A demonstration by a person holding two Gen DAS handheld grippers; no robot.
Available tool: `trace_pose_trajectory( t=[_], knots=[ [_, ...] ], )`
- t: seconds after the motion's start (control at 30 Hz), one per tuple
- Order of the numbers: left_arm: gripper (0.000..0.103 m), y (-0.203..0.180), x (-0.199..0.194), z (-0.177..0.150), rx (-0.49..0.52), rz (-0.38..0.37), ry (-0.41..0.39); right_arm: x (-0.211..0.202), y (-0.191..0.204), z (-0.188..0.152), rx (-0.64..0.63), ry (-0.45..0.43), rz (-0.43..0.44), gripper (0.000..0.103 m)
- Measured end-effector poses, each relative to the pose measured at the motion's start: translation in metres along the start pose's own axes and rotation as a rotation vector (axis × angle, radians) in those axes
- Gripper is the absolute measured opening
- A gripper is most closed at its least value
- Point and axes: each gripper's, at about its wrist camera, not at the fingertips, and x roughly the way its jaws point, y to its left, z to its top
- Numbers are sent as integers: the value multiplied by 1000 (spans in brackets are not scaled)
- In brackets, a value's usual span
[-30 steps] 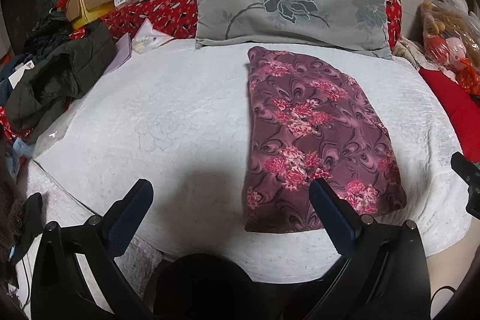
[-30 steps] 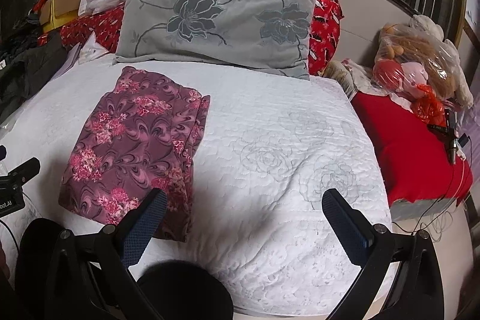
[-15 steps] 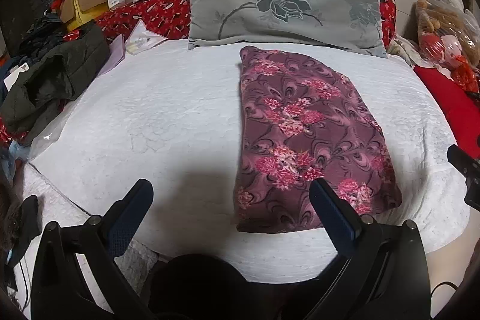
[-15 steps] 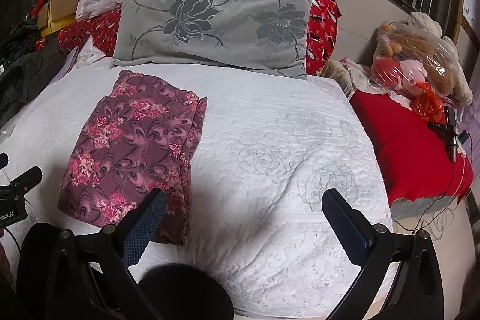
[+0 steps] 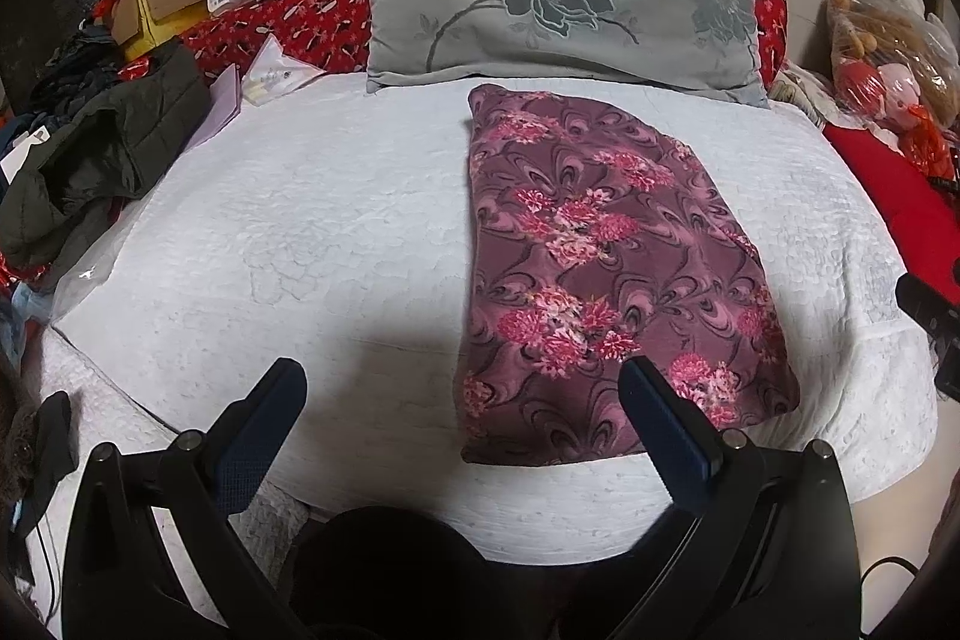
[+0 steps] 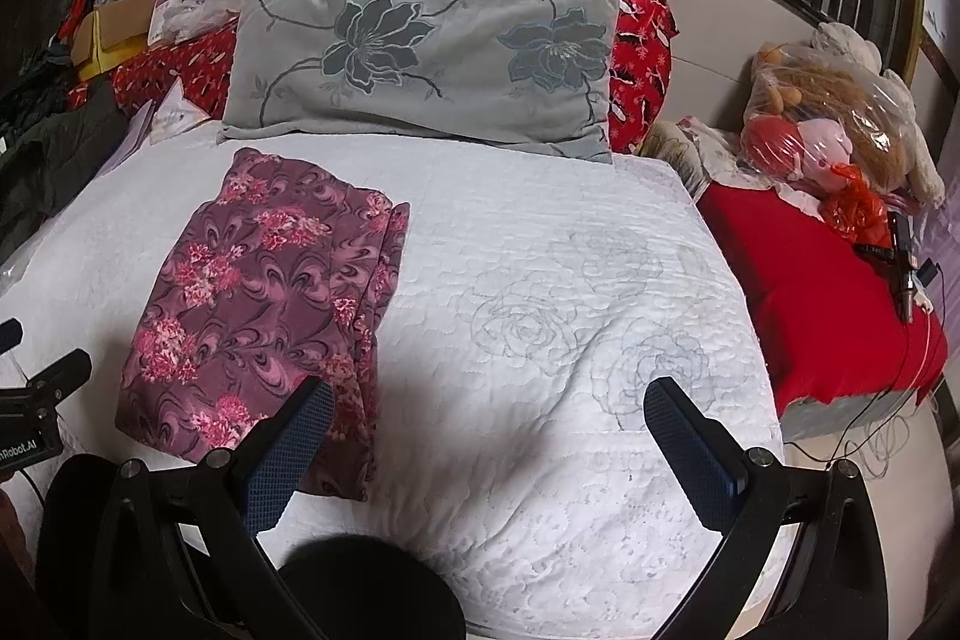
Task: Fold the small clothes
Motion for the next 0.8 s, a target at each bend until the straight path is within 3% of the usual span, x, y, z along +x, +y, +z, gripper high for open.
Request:
trace_pose_trajectory(
  t=[0.8],
  knots=[
    [103,-12,0,-1,29,-38,16,6,-11,-1,23,13,20,103]
  ],
)
